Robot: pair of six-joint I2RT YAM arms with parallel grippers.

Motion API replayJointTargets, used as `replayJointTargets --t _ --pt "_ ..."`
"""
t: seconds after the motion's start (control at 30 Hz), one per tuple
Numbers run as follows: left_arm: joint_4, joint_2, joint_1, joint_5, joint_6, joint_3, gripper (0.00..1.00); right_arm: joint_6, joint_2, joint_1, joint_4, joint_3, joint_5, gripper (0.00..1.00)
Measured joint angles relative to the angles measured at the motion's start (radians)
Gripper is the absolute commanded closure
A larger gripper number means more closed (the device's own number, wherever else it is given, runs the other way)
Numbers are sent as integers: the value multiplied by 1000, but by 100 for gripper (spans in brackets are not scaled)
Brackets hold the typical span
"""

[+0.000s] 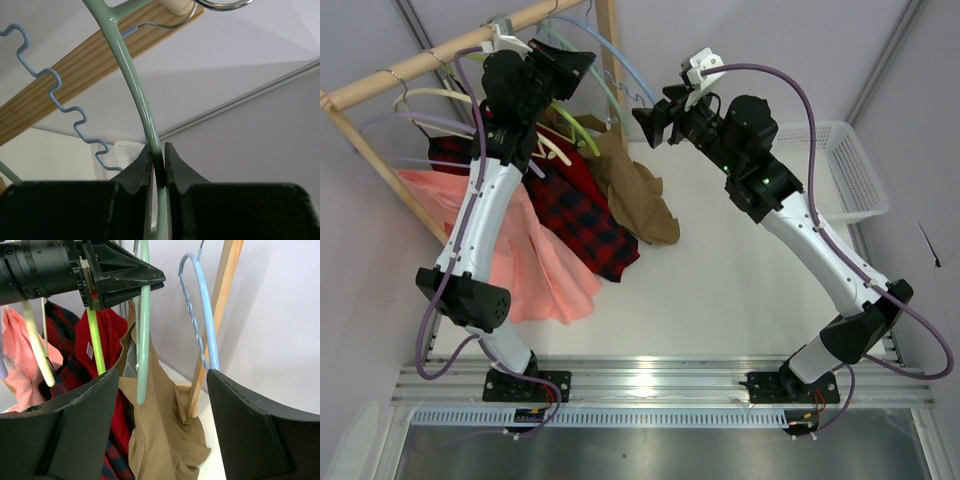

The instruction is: Place the skirt on the hanger

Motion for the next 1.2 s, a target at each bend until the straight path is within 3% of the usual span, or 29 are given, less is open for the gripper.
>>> replayJointTargets --t 0.2,0.6,0.63,0.77,0.93,1.07,1.2 --pt "85 -29 -2 -1 -1 -94 100 0 0 -6 -2 -21 -1 23" --pt "58 -60 2 -92 -72 -175 95 2 -11 -8 1 -39 -3 22" --pt "56 -61 2 -95 -76 -175 92 3 -12 -8 1 -40 -5 22" --pt "62 -63 1 -101 -64 -174 62 5 -16 -8 -1 -45 -5 19" --pt "48 -77 -18 -126 0 -138 43 14 -22 -11 -7 -47 -5 9" --pt "9 -118 -45 -158 71 -131 20 43 -39 -24 -33 -49 0 5" --pt "-15 -210 -74 -196 145 -163 8 101 -86 -56 -59 -81 7 2"
